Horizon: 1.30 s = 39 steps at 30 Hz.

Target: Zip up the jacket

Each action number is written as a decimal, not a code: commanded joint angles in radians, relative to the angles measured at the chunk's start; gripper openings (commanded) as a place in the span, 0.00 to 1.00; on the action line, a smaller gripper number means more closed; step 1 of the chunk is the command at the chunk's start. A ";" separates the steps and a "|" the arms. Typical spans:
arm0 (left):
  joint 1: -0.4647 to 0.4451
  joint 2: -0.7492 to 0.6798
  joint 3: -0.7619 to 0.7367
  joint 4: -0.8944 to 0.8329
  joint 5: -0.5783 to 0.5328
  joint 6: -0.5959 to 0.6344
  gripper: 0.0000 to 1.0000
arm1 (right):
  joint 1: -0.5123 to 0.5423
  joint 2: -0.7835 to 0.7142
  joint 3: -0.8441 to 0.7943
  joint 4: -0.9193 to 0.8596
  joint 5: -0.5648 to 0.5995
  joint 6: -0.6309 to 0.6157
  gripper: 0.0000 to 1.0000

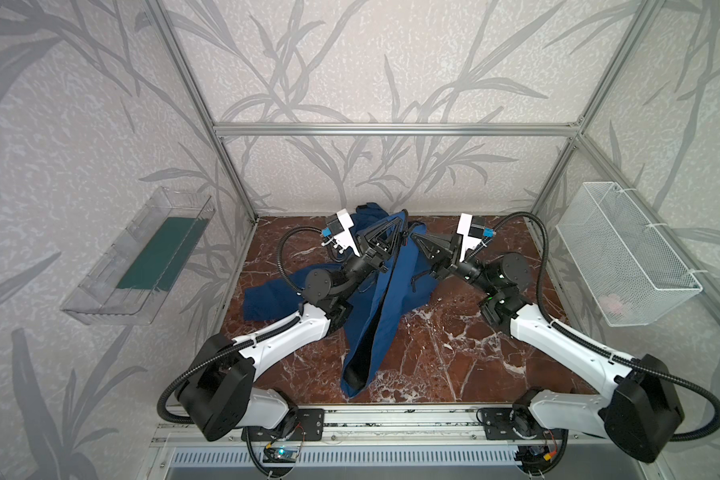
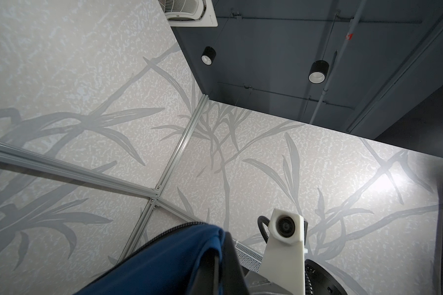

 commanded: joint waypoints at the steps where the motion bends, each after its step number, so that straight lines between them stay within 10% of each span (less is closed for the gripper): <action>1: -0.006 -0.028 -0.005 0.072 0.017 0.035 0.00 | -0.003 -0.004 0.041 0.068 -0.005 0.015 0.00; 39: -0.020 -0.086 -0.063 0.072 0.007 0.453 0.00 | 0.044 -0.034 -0.024 0.170 0.094 0.122 0.00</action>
